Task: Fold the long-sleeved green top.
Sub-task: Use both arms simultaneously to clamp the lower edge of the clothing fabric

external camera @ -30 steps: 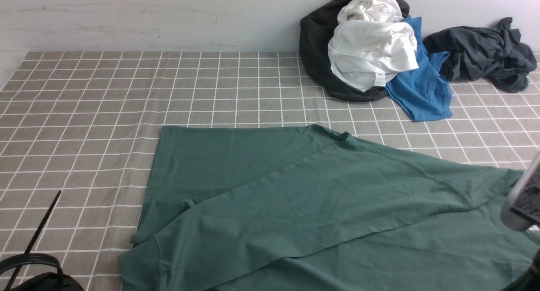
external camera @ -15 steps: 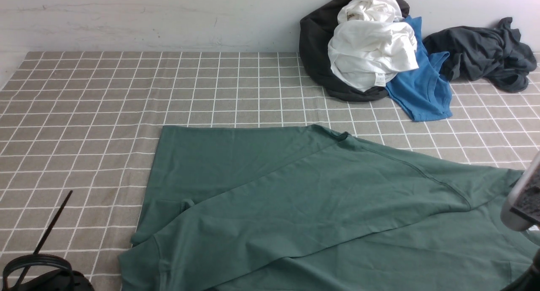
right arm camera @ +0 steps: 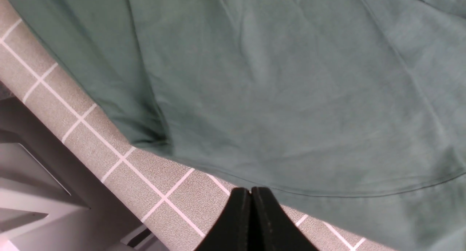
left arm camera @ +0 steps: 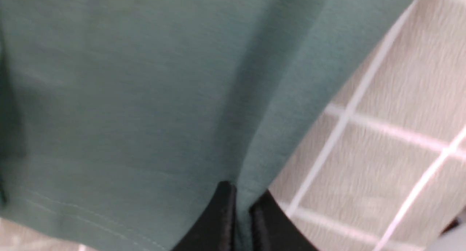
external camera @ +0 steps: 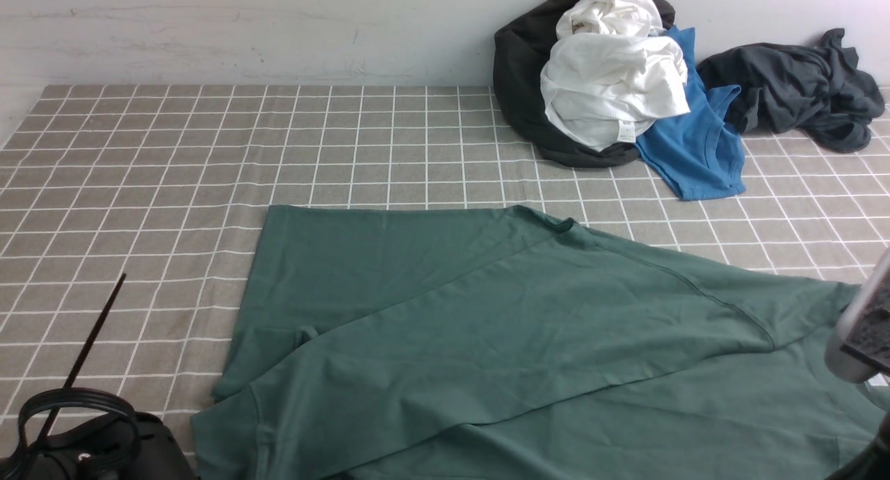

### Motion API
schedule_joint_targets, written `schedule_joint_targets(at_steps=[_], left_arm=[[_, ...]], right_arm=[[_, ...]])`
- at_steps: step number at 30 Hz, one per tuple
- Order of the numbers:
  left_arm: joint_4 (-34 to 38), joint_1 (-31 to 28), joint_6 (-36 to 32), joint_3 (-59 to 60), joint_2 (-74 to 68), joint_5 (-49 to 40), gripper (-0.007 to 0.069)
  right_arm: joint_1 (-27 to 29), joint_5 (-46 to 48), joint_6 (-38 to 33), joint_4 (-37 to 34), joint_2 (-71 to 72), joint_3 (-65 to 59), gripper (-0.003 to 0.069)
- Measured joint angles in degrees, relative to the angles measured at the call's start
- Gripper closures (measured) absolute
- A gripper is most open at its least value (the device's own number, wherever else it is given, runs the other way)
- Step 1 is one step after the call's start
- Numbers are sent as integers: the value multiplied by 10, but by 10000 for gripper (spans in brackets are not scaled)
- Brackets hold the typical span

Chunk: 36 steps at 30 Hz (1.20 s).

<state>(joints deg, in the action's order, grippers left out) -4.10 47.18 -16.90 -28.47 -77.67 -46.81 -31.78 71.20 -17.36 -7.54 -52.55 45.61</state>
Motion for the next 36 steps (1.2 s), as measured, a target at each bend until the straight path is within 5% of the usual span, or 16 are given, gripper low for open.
schedule_joint_targets(at_steps=[11, 21, 26, 31, 36], left_arm=[[-30, 0, 25, -1, 0, -82, 622], [-4, 0, 27, -1, 0, -94, 622], [2, 0, 27, -1, 0, -77, 622], [12, 0, 27, -1, 0, -60, 622], [14, 0, 26, -1, 0, -59, 622]], right_arm=[[0, -14, -135, -72, 0, -55, 608], [0, -147, -264, -57, 0, -183, 189], [0, -221, -288, -9, 0, -219, 151], [0, -307, -297, 113, 0, -253, 147], [0, -328, -299, 126, -8, -272, 147]])
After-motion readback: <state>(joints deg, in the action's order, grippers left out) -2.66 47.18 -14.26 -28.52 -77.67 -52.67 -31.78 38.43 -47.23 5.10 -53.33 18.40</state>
